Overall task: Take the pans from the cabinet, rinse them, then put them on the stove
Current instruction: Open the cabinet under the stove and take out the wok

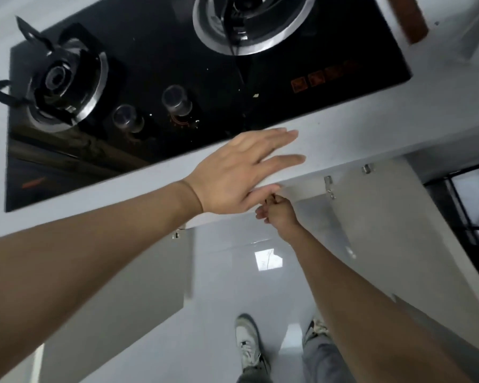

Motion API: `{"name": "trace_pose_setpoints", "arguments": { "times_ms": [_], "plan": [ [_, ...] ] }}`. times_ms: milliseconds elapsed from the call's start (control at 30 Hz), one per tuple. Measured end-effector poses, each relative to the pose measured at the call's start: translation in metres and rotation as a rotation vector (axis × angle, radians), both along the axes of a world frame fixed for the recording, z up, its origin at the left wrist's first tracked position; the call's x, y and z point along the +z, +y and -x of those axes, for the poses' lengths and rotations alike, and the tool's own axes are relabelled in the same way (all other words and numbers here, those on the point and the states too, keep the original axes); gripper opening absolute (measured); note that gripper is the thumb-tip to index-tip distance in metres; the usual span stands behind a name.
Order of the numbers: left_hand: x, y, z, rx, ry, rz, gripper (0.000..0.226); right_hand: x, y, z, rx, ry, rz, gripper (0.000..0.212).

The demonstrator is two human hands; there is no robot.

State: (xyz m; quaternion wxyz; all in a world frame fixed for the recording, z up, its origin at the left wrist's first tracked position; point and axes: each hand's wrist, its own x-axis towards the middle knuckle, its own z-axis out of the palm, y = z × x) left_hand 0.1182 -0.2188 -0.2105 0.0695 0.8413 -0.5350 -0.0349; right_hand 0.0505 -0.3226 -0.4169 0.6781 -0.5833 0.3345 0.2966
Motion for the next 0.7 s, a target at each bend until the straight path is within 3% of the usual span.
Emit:
{"name": "trace_pose_setpoints", "arguments": {
  "times_ms": [300,400,500,567,633,700],
  "plan": [
    [-0.001,0.004,0.008,0.030,-0.134,-0.005,0.051,0.011,-0.018,0.110,0.020,0.167,0.026,0.026],
    [-0.007,-0.001,0.029,0.172,-0.136,0.138,0.047,0.013,-0.018,0.104,0.062,0.179,0.062,0.004],
    [-0.038,0.003,0.090,0.137,-0.028,0.316,0.041,0.014,-0.012,0.076,0.023,0.116,-0.022,0.008],
    [-0.075,0.019,0.127,0.007,0.048,0.217,0.033,0.012,-0.013,0.062,0.021,0.077,-0.057,0.019],
    [-0.116,0.040,0.141,0.051,0.106,0.098,0.032,0.008,-0.014,0.059,0.100,-0.016,0.144,0.027],
    [-0.151,0.051,0.137,0.136,0.095,0.013,0.033,-0.009,-0.013,0.062,0.111,0.000,0.204,0.018]
  ]
}}
